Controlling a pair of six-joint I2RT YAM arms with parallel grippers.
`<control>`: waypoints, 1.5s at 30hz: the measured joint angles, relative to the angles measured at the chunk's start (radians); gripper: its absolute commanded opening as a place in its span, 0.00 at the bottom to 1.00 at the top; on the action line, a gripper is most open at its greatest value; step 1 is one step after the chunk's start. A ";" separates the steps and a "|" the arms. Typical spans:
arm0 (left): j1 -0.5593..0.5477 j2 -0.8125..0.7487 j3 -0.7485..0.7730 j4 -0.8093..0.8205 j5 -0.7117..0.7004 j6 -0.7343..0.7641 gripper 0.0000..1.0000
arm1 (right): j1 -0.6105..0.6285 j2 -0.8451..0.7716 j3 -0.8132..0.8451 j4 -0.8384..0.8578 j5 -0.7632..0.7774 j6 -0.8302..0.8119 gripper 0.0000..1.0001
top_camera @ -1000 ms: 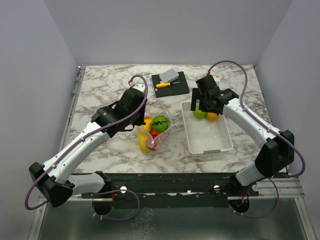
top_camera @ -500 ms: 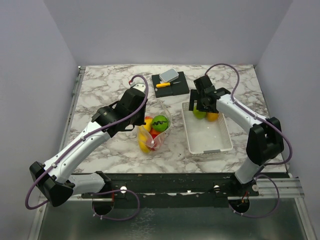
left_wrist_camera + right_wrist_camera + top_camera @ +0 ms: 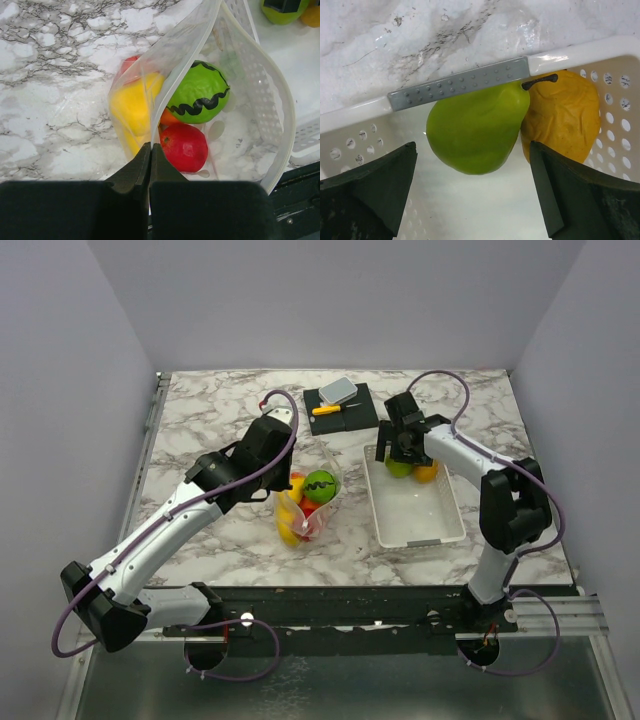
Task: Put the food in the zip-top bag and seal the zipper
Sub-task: Pick up the fake fruit from the bin.
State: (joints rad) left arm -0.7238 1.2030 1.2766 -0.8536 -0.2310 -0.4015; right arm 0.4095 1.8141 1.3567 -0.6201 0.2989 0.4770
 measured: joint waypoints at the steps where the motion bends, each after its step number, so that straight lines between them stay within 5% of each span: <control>1: 0.000 0.002 0.000 0.000 0.000 0.000 0.00 | -0.002 0.006 0.000 0.004 0.000 0.000 1.00; 8: 0.000 0.008 0.000 0.000 0.000 0.003 0.00 | -0.006 0.047 0.000 0.039 -0.002 -0.001 0.96; 25: 0.000 0.012 0.000 0.000 0.000 0.003 0.00 | -0.006 0.060 -0.003 0.058 -0.001 -0.008 0.57; 45: 0.002 0.012 -0.010 0.008 0.000 0.002 0.00 | 0.018 -0.290 -0.033 0.003 -0.158 -0.065 0.50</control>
State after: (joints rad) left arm -0.7219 1.2152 1.2671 -0.8452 -0.2306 -0.3996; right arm 0.4271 1.5246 1.3235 -0.6170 0.1410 0.4122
